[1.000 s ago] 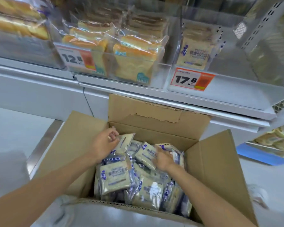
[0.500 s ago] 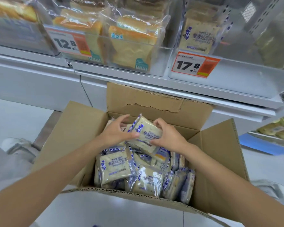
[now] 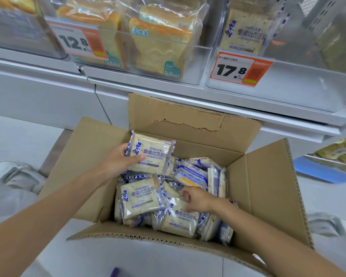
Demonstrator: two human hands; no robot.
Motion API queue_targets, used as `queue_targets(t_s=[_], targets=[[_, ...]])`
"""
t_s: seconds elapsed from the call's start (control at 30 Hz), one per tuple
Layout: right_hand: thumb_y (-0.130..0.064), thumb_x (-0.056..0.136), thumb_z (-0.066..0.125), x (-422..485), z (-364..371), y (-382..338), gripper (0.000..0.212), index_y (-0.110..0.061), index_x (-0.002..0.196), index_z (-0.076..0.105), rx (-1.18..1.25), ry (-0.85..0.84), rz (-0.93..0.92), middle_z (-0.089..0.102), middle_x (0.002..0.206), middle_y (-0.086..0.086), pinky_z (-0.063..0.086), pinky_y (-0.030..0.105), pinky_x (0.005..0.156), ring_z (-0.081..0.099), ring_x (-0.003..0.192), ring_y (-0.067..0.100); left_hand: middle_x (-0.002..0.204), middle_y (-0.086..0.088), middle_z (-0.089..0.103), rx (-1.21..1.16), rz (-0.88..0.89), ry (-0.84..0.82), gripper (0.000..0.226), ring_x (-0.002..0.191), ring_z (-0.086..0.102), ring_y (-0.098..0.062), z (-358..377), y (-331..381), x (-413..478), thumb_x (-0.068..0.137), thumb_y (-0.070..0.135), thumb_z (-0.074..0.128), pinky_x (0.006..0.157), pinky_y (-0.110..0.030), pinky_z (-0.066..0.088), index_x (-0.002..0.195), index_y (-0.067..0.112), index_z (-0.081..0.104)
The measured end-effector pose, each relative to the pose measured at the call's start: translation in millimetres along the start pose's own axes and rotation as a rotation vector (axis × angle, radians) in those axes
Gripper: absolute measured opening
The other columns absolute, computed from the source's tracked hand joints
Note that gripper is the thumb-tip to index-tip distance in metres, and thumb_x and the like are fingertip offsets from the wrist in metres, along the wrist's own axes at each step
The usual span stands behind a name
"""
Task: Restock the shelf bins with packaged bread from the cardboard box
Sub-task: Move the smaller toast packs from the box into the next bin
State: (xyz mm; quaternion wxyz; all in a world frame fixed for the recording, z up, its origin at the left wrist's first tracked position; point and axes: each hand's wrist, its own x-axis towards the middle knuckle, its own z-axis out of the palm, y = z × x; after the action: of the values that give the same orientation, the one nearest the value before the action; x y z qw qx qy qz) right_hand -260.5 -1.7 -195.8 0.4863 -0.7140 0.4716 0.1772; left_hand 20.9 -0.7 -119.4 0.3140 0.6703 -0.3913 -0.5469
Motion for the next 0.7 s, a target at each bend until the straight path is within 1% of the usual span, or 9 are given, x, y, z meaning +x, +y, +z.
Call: queue_targets(t_s=[0.07, 0.13, 0.17, 0.27, 0.37, 0.47, 0.57, 0.63, 0.7], targets=[[-0.013, 0.08, 0.075, 2, 1, 4, 0.023, -0.019, 0.088, 0.055, 0.011, 0.013, -0.019, 0.048, 0.084, -0.004, 0.043, 0.032, 0.077, 0.046, 0.08, 0.014, 0.098, 0.003, 0.076, 0.002, 0.011, -0.02, 0.02, 0.089, 0.073, -0.019, 2, 0, -1, 0.087, 0.021, 0.072, 0.072, -0.034, 0.058, 0.106, 0.021, 0.066], [-0.012, 0.081, 0.075, -1, -8, 8, 0.024, -0.022, 0.078, 0.053, 0.041, 0.026, -0.057, 0.05, 0.082, -0.003, 0.041, 0.03, 0.074, 0.046, 0.076, 0.013, 0.099, 0.004, 0.075, 0.006, 0.014, -0.025, 0.022, 0.087, 0.073, -0.014, 3, 2, -2, 0.089, 0.02, 0.07, 0.066, -0.027, 0.056, 0.109, 0.021, 0.064], [-0.014, 0.082, 0.075, -3, -16, 8, 0.024, -0.026, 0.077, 0.055, 0.067, 0.047, -0.073, 0.053, 0.083, -0.005, 0.042, 0.029, 0.076, 0.049, 0.077, 0.011, 0.102, 0.004, 0.075, 0.005, 0.019, -0.039, 0.025, 0.089, 0.073, -0.014, 3, 4, -2, 0.09, 0.02, 0.069, 0.07, -0.029, 0.057, 0.113, 0.021, 0.062], [-0.014, 0.084, 0.074, -15, -56, -3, 0.018, -0.029, 0.086, 0.063, 0.206, 0.143, -0.113, 0.062, 0.086, -0.011, 0.045, 0.021, 0.071, 0.056, 0.072, 0.0, 0.11, 0.004, 0.074, 0.013, 0.022, -0.081, 0.031, 0.099, 0.071, -0.016, 3, 7, -3, 0.091, 0.023, 0.067, 0.09, -0.043, 0.056, 0.121, 0.023, 0.058], [-0.01, 0.084, 0.073, -33, -104, -23, 0.014, -0.018, 0.094, 0.069, 0.25, 0.187, -0.19, 0.067, 0.082, -0.01, 0.046, 0.016, 0.064, 0.06, 0.065, -0.005, 0.113, 0.004, 0.072, 0.075, 0.042, -0.114, 0.03, 0.102, 0.07, -0.016, 11, 16, -6, 0.091, 0.029, 0.068, 0.096, -0.046, 0.052, 0.119, 0.027, 0.057], [-0.013, 0.084, 0.072, -49, -139, -48, 0.021, -0.012, 0.105, 0.068, 0.262, 0.245, -0.267, 0.071, 0.096, -0.006, 0.05, 0.016, 0.071, 0.067, 0.08, 0.002, 0.12, 0.002, 0.068, 0.065, 0.069, -0.15, 0.033, 0.103, 0.069, -0.014, 26, 30, -12, 0.09, 0.04, 0.065, 0.095, -0.044, 0.054, 0.12, 0.029, 0.056], [-0.012, 0.084, 0.073, -56, -152, -73, 0.022, -0.009, 0.105, 0.067, 0.238, 0.383, -0.344, 0.069, 0.099, 0.0, 0.049, 0.018, 0.076, 0.063, 0.083, 0.007, 0.119, 0.014, 0.068, 0.072, 0.085, -0.231, 0.068, 0.109, 0.065, -0.007, 42, 49, -20, 0.071, 0.071, 0.067, 0.099, -0.039, 0.051, 0.127, 0.035, 0.053], [-0.016, 0.086, 0.072, -64, -154, -85, 0.031, -0.012, 0.116, 0.065, 0.156, 0.457, -0.384, 0.066, 0.109, 0.0, 0.045, 0.015, 0.083, 0.059, 0.092, 0.006, 0.113, 0.015, 0.07, 0.09, 0.128, -0.23, 0.064, 0.106, 0.066, -0.004, 51, 61, -24, 0.066, 0.059, 0.079, 0.098, -0.032, 0.05, 0.121, 0.037, 0.055], [-0.022, 0.086, 0.072, -79, -160, -94, 0.054, -0.02, 0.136, 0.052, 0.067, 0.488, -0.381, 0.056, 0.13, -0.003, 0.04, 0.017, 0.092, 0.052, 0.111, 0.007, 0.111, 0.014, 0.07, 0.088, 0.165, -0.198, 0.056, 0.102, 0.067, -0.003, 56, 77, -27, 0.071, 0.041, 0.083, 0.09, -0.023, 0.052, 0.119, 0.035, 0.054]])
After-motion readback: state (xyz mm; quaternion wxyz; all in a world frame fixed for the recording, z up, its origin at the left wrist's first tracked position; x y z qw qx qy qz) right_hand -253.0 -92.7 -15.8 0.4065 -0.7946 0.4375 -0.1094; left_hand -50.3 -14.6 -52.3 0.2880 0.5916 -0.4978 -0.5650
